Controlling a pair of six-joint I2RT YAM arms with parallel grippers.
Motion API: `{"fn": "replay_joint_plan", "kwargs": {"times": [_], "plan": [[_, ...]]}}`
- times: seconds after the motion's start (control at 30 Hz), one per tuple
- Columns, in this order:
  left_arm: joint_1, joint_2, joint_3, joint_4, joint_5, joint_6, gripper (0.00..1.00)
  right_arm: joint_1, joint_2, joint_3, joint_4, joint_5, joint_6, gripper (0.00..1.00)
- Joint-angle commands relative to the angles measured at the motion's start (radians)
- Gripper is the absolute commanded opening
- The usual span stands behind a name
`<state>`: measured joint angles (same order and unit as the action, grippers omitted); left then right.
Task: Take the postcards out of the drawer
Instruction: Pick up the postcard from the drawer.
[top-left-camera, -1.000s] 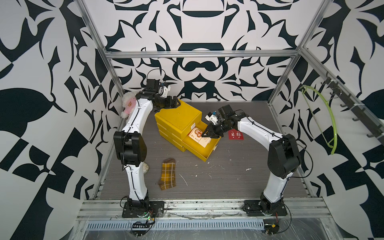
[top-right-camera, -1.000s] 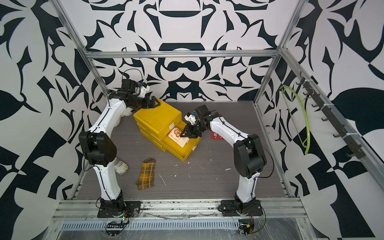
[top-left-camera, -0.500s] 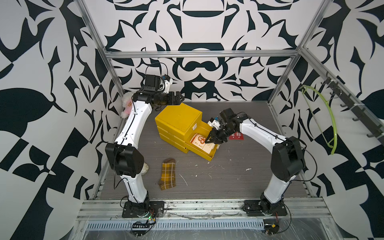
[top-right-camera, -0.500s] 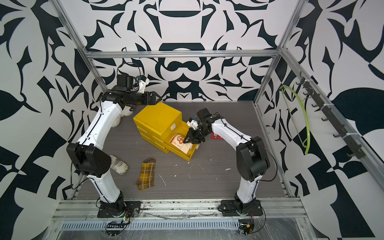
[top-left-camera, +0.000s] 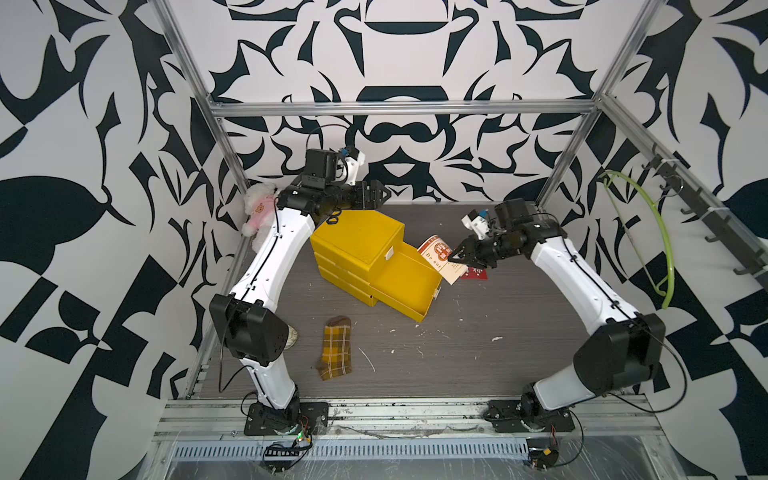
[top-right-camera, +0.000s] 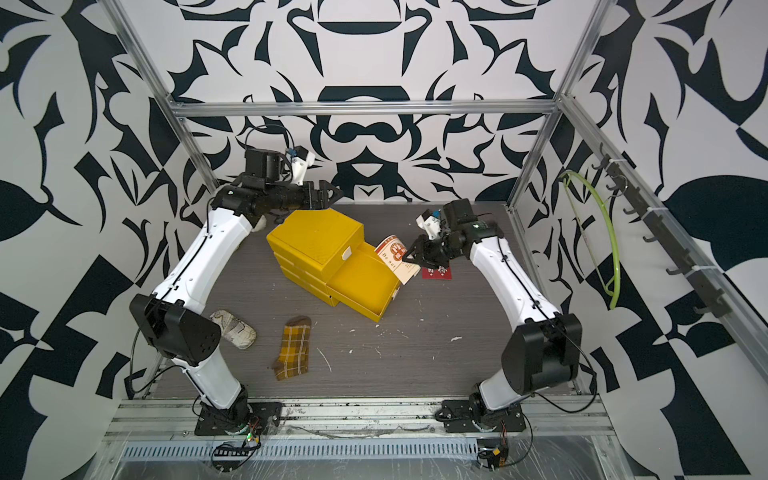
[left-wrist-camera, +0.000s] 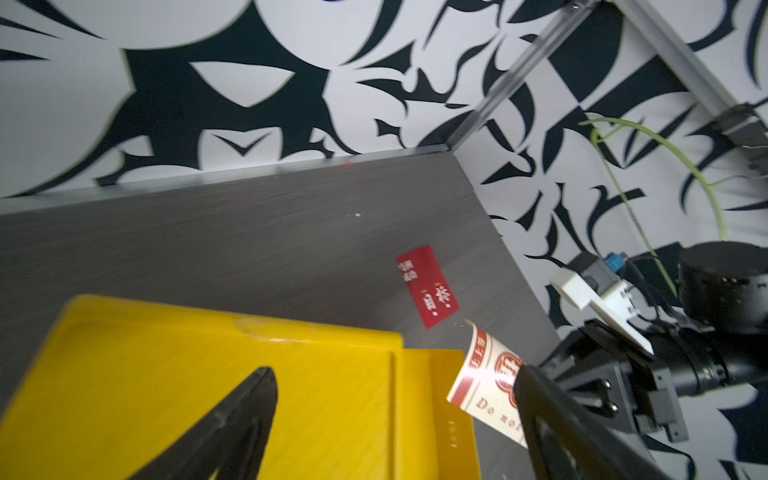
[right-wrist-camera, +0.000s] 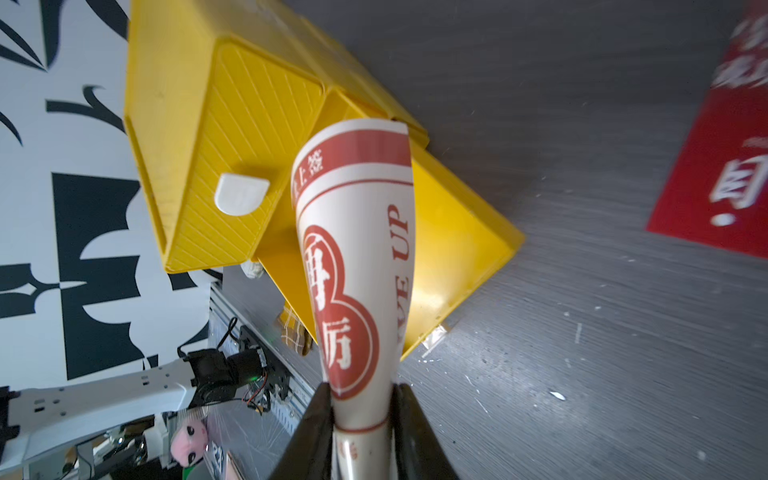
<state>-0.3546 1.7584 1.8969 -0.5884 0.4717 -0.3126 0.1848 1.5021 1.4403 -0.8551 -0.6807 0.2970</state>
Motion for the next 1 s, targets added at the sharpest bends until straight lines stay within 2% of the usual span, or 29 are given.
{"fn": "replay_joint_plan", "kwargs": {"times": [0.0, 0.2, 0.3, 0.43, 0.53, 0.57, 0.7, 0.8, 0.97], "plan": [[-0.025, -0.016, -0.092, 0.203, 0.134, -0.183, 0.94, -0.033, -0.071, 0.068, 0.042, 0.039, -0.002, 0.27], [-0.058, 0.01, -0.233, 0.574, 0.234, -0.424, 0.92, -0.039, -0.085, 0.073, 0.292, 0.024, 0.136, 0.28], [-0.059, 0.041, -0.295, 0.795, 0.292, -0.585, 0.86, -0.039, -0.086, 0.063, 0.384, 0.015, 0.189, 0.28], [-0.09, 0.065, -0.322, 0.94, 0.305, -0.665, 0.86, -0.039, -0.082, 0.051, 0.455, 0.004, 0.234, 0.27], [-0.124, 0.087, -0.317, 0.993, 0.31, -0.698, 0.86, -0.039, -0.08, 0.041, 0.501, 0.003, 0.263, 0.28], [-0.132, 0.095, -0.313, 1.006, 0.317, -0.71, 0.82, -0.039, -0.08, 0.036, 0.521, 0.003, 0.274, 0.27], [-0.148, 0.108, -0.306, 1.066, 0.329, -0.75, 0.8, -0.038, -0.076, 0.034, 0.543, 0.009, 0.284, 0.27], [-0.163, 0.118, -0.281, 1.043, 0.337, -0.74, 0.8, -0.032, -0.072, 0.029, 0.572, -0.006, 0.301, 0.27], [-0.176, 0.148, -0.258, 1.054, 0.346, -0.752, 0.68, -0.015, -0.058, 0.032, 0.578, -0.006, 0.303, 0.27]]}}
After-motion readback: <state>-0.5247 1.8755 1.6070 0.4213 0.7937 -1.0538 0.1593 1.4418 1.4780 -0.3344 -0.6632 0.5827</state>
